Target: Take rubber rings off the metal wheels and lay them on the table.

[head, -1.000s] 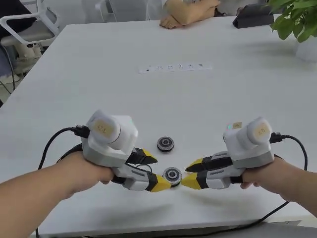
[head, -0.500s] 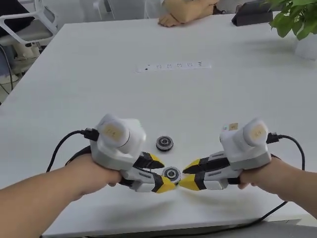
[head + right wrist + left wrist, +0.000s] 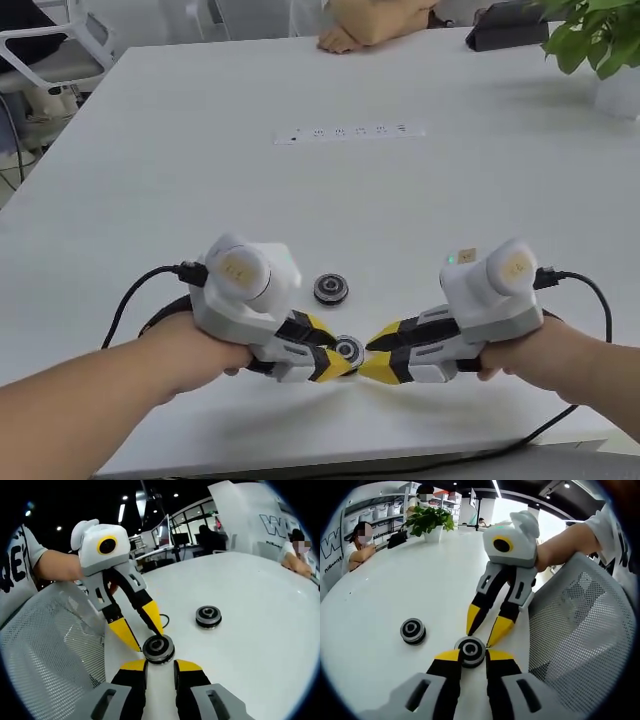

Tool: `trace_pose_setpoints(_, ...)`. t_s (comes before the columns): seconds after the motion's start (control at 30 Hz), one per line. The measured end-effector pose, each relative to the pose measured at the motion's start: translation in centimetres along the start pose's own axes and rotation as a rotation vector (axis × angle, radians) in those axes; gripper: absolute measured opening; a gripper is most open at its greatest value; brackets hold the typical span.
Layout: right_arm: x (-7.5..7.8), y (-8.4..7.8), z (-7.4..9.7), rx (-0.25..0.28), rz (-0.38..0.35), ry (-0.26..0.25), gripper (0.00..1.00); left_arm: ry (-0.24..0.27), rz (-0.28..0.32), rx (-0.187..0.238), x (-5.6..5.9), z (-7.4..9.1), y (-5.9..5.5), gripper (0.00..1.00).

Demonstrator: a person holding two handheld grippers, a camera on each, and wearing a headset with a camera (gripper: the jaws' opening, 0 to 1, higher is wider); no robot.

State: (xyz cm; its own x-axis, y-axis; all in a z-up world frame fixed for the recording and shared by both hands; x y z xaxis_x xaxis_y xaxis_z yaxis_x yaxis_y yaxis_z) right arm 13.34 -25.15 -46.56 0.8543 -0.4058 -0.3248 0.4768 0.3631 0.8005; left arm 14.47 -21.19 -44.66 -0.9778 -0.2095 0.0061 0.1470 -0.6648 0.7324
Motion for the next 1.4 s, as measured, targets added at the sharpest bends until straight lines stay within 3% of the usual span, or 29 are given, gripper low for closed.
trace_pose_setpoints(0.43,-0.03,0.07,-0.16,-0.001,0.01,0.003,0.19,0.05,-0.112,0.009,-0.11,-0.3,-0.05,0.07)
trace_pose_setpoints(0.7,-0.11,0.01,-0.51,-0.012,0.042,0.003,0.19,0.063,-0.097,0.025,-0.12,-0.33,0.03,0.07)
trace_pose_setpoints(0.93,-0.08,0.12,-0.86,-0.041,0.142,-0.021,0.22,0.074,-0.083,0.033,-0.12,-0.43,0.05,0.07)
trace_pose_setpoints(1.4,-0.1,-0.02,-0.36,-0.043,0.176,-0.039,0.15,0.09,-0.058,0.048,-0.14,-0.42,0.08,0.07)
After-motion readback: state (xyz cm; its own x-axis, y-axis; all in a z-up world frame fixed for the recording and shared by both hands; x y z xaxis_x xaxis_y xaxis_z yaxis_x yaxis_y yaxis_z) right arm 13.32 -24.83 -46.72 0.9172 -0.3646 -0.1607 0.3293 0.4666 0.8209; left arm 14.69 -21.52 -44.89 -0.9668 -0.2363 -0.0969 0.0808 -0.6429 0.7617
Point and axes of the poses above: the centre of the closed fingertips' face, and the gripper's own axes: z roughly backward along the fingers, x roughly to its right, y roughly out of its top, the point moved 2 cm from there along z, roughly backward along the fingers, and after that the axes turned 7 degrees about y, right-handed, at the moved point
